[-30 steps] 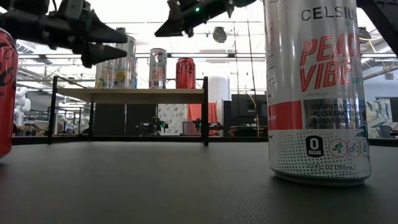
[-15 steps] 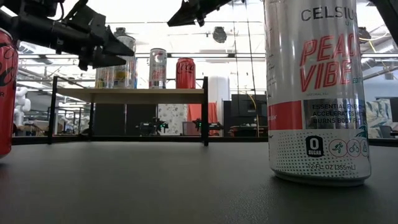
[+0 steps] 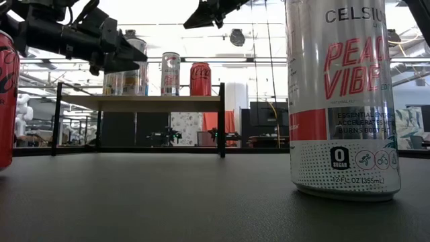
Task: Place canned beverage on shelf
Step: Put the white yellow soda can on the shelf aligned with the white yellow soda can
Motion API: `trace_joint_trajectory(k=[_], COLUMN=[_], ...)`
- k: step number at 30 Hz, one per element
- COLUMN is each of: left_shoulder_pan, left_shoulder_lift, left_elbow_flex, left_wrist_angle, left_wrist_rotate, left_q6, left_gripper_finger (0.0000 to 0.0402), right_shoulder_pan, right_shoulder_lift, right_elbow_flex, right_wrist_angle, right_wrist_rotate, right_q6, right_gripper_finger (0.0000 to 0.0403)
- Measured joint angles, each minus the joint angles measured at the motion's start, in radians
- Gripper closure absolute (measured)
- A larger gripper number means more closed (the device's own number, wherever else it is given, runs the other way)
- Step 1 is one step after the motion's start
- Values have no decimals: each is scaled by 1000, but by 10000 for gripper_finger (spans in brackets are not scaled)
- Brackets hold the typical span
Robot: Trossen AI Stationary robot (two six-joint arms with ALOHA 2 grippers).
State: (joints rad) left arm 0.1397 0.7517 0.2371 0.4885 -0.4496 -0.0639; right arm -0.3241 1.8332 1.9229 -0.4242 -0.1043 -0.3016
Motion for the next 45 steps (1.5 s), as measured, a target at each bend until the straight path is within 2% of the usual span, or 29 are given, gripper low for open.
trace_joint_trajectory(k=[7, 13, 19, 34, 45], left_shoulder_pan=[87, 153, 200, 200, 135], left_shoulder_lift=[0, 0, 0, -1, -104], left_elbow_flex=[0, 0, -1, -2, -2], left_wrist_angle=[0, 1, -11, -69, 6], left_wrist_rotate=[19, 131, 138, 127, 215], left_q6=[19, 18, -7, -60, -31], left_gripper_finger=[109, 109, 109, 109, 109], right_shoulder_pan=[0, 0, 0, 0, 0], right_shoulder_lift=[0, 0, 0, 1, 1], right_elbow_flex=[0, 0, 0, 0, 0], right_wrist_angle=[-23, -25, -38, -82, -5], right_wrist_rotate=[0, 0, -1, -1, -1], right_q6=[-1, -2, -2, -21, -11], right_gripper_finger=[403, 403, 403, 403, 403])
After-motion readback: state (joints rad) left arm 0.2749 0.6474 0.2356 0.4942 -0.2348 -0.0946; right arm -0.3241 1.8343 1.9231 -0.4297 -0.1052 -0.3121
